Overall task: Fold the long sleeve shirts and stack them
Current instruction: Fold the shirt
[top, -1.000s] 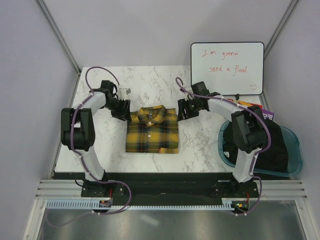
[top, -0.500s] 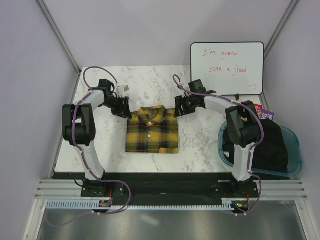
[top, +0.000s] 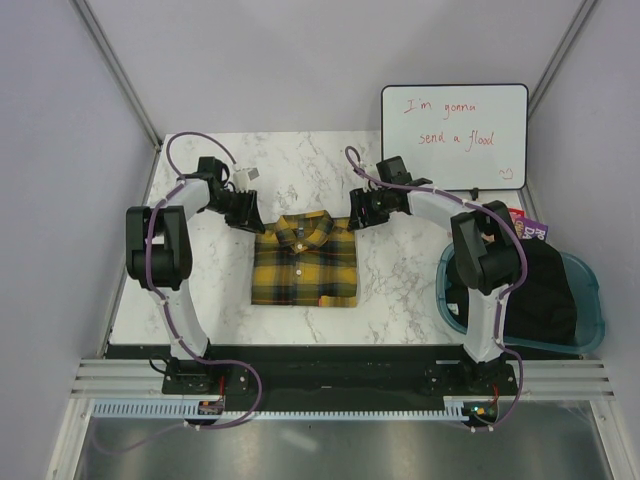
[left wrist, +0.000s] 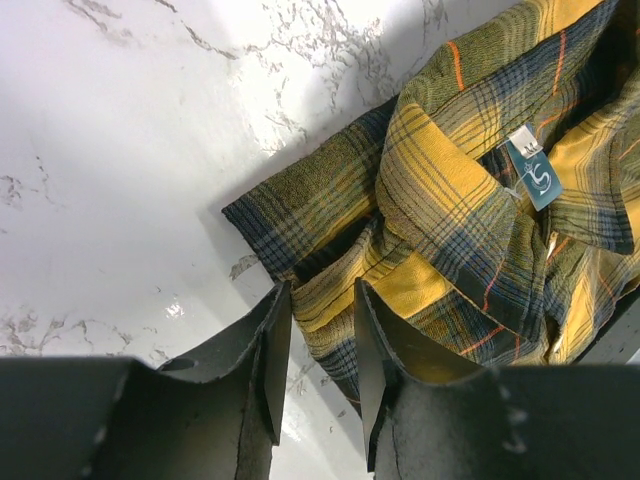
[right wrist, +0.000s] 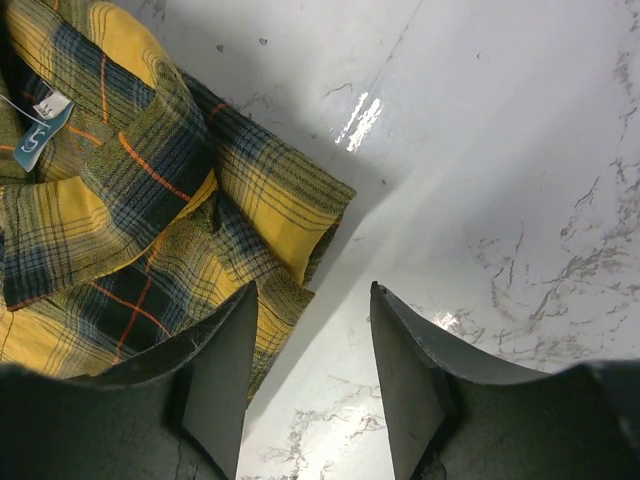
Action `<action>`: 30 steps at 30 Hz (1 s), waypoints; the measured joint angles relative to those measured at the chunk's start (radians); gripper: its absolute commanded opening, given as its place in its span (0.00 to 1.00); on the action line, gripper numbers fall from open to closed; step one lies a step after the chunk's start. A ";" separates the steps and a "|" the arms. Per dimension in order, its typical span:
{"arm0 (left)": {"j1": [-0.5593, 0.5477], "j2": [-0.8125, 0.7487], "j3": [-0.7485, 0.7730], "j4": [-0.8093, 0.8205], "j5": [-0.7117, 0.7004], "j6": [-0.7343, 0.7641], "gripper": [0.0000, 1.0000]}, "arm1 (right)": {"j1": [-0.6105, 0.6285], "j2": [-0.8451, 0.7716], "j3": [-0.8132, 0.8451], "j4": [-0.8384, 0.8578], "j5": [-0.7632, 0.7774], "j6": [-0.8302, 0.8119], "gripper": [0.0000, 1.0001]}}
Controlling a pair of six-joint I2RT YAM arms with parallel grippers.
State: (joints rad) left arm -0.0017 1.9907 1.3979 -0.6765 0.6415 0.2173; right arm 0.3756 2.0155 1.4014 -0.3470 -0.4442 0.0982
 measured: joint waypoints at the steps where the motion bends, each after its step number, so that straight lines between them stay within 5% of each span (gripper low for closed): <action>1: 0.000 0.002 0.000 0.001 0.000 0.000 0.36 | 0.000 0.002 0.002 0.000 -0.002 0.000 0.57; 6: 0.000 0.010 0.000 0.002 0.005 -0.001 0.24 | 0.000 0.016 0.006 -0.001 -0.008 -0.003 0.57; 16: 0.000 0.010 0.000 0.003 0.015 -0.001 0.24 | 0.000 0.024 0.006 -0.004 -0.034 -0.009 0.53; 21: 0.000 0.010 0.000 0.003 0.015 -0.002 0.22 | 0.000 0.029 0.010 -0.004 -0.068 -0.005 0.28; 24: 0.000 0.010 0.000 0.003 0.015 -0.002 0.15 | 0.000 0.031 0.010 -0.004 -0.087 0.004 0.00; 30: 0.000 0.006 0.000 0.003 0.018 -0.002 0.02 | -0.004 0.031 0.019 -0.012 -0.102 0.018 0.00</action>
State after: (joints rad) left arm -0.0013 1.9972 1.3983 -0.6739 0.6598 0.2150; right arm 0.3717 2.0464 1.4208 -0.3592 -0.5465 0.1162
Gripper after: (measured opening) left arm 0.042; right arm 0.007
